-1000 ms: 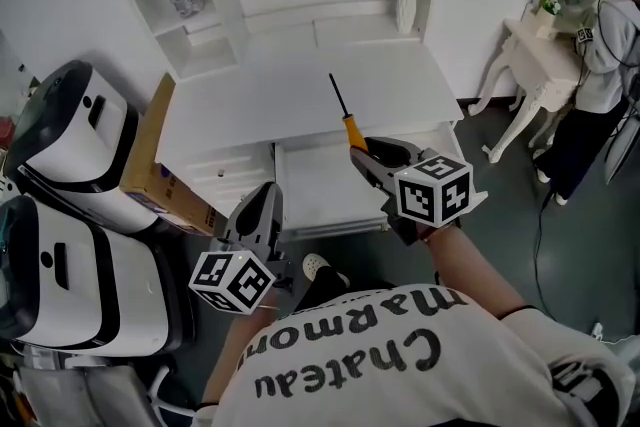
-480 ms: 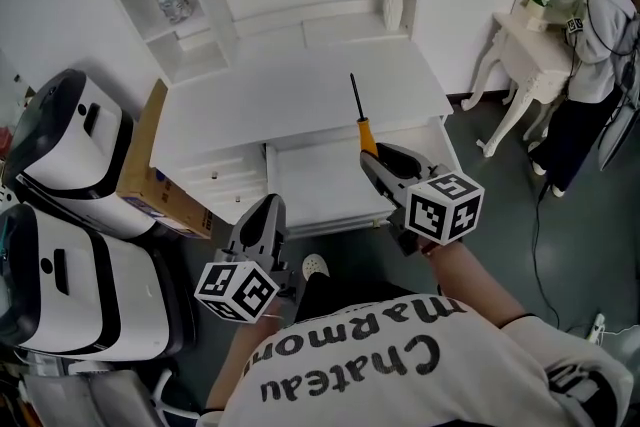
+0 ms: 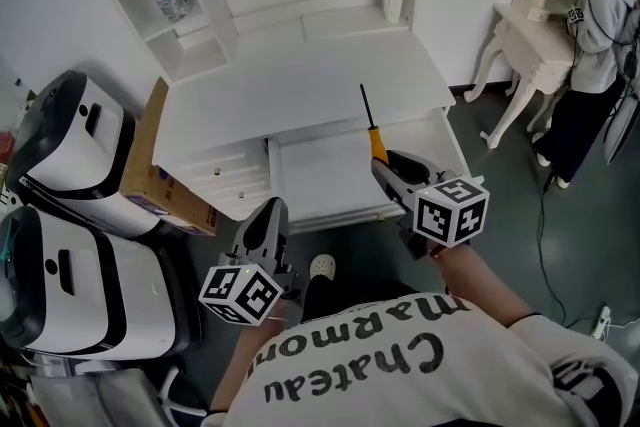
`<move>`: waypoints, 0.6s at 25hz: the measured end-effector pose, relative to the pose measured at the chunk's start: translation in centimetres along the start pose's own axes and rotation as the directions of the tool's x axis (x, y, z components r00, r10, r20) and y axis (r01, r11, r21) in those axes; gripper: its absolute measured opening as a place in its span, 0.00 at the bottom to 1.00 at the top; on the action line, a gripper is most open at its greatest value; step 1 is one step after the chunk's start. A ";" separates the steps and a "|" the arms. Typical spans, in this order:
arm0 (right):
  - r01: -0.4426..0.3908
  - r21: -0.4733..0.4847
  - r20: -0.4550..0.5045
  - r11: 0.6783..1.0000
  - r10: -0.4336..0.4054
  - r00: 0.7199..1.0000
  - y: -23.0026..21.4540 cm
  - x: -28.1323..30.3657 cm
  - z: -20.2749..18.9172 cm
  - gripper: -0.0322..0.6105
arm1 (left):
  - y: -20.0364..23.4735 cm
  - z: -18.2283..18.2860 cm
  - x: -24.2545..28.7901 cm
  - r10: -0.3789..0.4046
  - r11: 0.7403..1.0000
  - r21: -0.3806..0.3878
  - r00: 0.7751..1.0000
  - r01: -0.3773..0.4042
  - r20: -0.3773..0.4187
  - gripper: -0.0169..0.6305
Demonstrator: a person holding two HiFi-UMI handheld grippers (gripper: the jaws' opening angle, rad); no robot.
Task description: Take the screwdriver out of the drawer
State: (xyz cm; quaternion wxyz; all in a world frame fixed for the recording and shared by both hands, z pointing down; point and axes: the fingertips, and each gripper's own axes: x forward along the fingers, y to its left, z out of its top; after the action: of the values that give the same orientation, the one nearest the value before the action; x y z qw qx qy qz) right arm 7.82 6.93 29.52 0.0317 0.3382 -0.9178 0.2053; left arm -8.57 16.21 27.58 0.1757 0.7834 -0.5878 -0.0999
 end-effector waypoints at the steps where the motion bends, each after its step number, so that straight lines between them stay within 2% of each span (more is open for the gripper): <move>1: 0.003 -0.003 -0.005 1.000 -0.003 1.000 -0.1 0.0 -0.2 0.24 | 0.1 0.2 -0.1 0.002 1.000 0.003 1.000 -0.002 0.002 0.06; 7: 0.022 -0.015 -0.029 1.000 -0.023 0.999 -0.5 0.3 -1.2 0.24 | 1.5 0.4 -0.7 0.036 0.999 -0.008 0.999 -0.035 0.016 0.06; 15: 0.053 -0.001 -0.058 0.999 -0.053 0.997 -1.9 0.0 -2.6 0.24 | 1.7 -0.3 -0.7 0.043 0.999 -0.016 0.999 -0.043 0.010 0.06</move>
State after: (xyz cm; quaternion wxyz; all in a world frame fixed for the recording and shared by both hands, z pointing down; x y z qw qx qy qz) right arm 8.82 6.70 32.51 0.0638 0.3565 -0.9071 0.2146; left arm -10.20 16.45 28.46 0.1808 0.7687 -0.6045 -0.1048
